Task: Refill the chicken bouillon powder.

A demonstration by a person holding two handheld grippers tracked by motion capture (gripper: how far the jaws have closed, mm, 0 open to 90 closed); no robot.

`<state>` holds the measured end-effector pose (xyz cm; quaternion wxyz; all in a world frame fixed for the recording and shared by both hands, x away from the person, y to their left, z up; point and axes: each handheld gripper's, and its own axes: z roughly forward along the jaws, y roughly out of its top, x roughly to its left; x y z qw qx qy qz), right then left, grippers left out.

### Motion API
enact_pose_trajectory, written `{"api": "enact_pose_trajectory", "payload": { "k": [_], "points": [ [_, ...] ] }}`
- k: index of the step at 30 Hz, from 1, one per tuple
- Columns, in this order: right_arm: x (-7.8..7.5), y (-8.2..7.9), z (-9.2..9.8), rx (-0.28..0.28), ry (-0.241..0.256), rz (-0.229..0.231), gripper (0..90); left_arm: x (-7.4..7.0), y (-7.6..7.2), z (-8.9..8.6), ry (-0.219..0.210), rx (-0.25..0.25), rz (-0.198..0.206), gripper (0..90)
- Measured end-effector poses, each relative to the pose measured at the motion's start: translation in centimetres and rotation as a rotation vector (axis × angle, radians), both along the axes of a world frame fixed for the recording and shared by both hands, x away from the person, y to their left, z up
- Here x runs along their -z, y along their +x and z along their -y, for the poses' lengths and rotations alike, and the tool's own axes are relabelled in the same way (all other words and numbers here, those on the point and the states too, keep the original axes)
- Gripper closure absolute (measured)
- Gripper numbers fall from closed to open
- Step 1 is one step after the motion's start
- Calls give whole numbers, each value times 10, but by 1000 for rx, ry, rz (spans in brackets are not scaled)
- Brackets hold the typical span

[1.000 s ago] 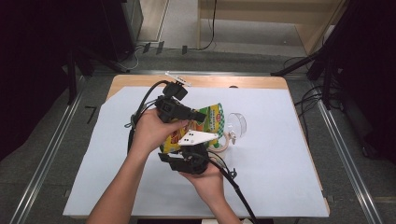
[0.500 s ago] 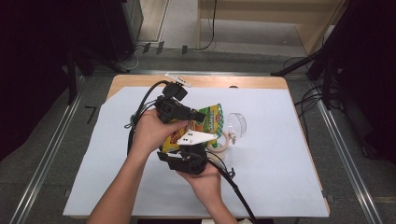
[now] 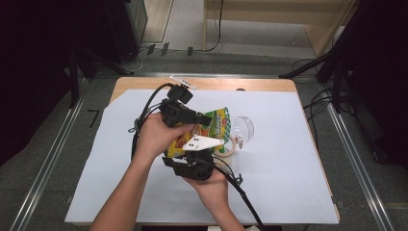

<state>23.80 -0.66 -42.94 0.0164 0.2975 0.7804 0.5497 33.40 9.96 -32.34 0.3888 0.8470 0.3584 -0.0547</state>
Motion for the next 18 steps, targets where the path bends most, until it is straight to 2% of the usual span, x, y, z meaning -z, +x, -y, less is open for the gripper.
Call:
{"api": "enact_pose_trajectory", "payload": {
  "k": [4, 18],
  "points": [
    [-1, -1, 0, 3, 0, 12, 670, -1, 0, -1, -11, -1, 5, 823],
    [-1, 0, 0, 5, -1, 10, 670, 1, 2, -3, -8, -5, 1, 819]
  ]
}}
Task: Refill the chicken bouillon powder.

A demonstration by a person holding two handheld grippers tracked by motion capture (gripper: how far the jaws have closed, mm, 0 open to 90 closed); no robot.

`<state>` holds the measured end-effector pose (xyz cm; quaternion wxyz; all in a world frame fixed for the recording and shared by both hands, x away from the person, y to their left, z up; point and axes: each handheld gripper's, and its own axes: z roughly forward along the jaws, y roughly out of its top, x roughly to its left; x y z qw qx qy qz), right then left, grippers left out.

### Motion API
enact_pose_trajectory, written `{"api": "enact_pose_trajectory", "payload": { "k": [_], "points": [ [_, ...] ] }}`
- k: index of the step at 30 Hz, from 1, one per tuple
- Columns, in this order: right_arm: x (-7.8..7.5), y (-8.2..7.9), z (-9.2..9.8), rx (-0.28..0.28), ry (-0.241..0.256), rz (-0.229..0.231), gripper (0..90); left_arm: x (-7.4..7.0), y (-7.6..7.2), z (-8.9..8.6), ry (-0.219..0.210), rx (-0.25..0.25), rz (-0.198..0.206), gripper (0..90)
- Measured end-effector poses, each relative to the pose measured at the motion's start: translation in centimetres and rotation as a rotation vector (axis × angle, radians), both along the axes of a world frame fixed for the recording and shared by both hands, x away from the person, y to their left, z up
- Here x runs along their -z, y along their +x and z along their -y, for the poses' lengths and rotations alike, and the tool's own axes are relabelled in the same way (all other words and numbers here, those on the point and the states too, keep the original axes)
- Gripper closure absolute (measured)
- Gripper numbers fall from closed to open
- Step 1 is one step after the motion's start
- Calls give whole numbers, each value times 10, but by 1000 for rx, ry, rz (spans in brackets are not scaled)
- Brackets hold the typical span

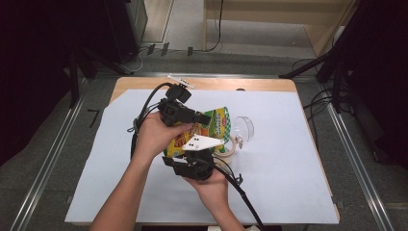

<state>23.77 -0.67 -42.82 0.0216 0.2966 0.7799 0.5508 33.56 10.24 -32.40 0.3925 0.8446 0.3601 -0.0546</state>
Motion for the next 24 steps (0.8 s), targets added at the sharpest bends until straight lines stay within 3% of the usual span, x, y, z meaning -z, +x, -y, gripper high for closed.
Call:
{"api": "enact_pose_trajectory", "payload": {
  "k": [24],
  "points": [
    [0, -2, 2, -3, -14, 19, 668, 1, 0, 0, -5, 4, -4, 816]
  ]
}}
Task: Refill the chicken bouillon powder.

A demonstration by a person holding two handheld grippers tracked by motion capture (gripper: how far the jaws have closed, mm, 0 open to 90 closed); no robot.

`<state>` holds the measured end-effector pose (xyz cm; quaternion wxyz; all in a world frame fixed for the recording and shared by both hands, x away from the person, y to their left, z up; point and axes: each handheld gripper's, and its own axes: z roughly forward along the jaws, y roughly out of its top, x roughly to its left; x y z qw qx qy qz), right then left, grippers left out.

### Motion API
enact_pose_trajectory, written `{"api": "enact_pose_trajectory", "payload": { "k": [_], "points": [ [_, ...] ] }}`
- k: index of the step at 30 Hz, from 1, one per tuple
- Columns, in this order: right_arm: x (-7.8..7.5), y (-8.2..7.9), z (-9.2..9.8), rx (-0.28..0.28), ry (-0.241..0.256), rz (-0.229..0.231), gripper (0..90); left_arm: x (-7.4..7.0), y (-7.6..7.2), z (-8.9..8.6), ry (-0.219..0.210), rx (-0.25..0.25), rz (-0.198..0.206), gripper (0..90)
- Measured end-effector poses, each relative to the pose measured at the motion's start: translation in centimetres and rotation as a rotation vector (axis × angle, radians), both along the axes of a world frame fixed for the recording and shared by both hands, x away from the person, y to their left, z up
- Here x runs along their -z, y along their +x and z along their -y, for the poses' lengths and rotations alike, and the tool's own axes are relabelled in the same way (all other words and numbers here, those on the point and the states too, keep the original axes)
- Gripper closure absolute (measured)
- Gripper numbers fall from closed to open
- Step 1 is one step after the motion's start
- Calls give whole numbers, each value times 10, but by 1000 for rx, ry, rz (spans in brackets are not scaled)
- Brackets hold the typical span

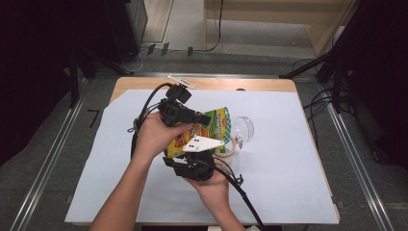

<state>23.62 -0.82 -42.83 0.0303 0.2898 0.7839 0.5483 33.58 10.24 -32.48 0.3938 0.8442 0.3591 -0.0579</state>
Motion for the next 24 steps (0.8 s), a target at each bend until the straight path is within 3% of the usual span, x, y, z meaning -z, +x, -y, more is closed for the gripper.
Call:
{"api": "enact_pose_trajectory", "payload": {
  "k": [24],
  "points": [
    [-2, 0, -1, 4, 6, -6, 663, -2, 0, -1, 4, -10, 9, 813]
  ]
}}
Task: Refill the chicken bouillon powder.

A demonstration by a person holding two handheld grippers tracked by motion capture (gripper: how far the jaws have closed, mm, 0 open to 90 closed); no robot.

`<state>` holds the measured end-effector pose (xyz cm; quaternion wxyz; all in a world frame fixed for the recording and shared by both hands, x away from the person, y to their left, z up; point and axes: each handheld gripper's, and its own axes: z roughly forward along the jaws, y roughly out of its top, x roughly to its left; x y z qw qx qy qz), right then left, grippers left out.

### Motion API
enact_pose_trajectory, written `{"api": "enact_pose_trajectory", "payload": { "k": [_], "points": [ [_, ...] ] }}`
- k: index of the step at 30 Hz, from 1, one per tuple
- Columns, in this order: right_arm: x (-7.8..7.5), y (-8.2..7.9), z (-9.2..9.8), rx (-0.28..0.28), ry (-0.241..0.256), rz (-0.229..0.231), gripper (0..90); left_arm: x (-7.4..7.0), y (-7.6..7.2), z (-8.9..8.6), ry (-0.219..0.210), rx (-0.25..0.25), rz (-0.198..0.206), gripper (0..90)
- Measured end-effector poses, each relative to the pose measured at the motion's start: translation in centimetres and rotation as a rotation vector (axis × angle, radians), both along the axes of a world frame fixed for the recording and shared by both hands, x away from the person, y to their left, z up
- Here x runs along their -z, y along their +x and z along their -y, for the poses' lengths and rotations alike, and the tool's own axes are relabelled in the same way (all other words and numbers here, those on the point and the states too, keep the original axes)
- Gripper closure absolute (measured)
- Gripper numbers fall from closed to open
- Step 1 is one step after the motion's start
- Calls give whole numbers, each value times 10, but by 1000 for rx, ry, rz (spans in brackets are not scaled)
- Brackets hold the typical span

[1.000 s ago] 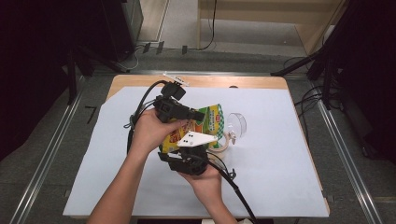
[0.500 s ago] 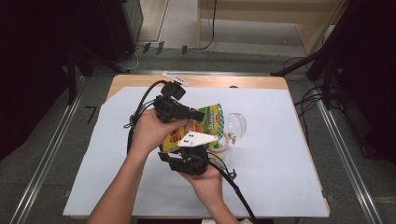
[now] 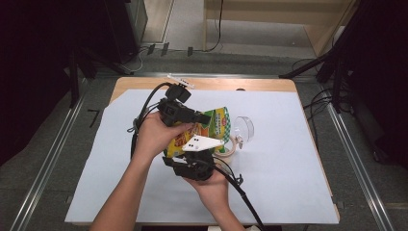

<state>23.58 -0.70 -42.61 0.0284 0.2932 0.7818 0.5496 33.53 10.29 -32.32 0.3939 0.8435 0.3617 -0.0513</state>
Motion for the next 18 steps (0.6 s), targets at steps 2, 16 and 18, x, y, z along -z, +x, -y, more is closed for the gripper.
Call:
{"api": "enact_pose_trajectory", "payload": {
  "k": [2, 16, 18],
  "points": [
    [0, 0, 0, 3, -2, 4, 663, -1, 0, 0, -1, -2, 4, 813],
    [0, 1, 0, 8, 13, 1, 667, -6, -7, 3, 2, -3, 27, 814],
    [0, 1, 0, 8, 15, 2, 667, -7, -8, 3, 2, -2, 28, 814]
  ]
}}
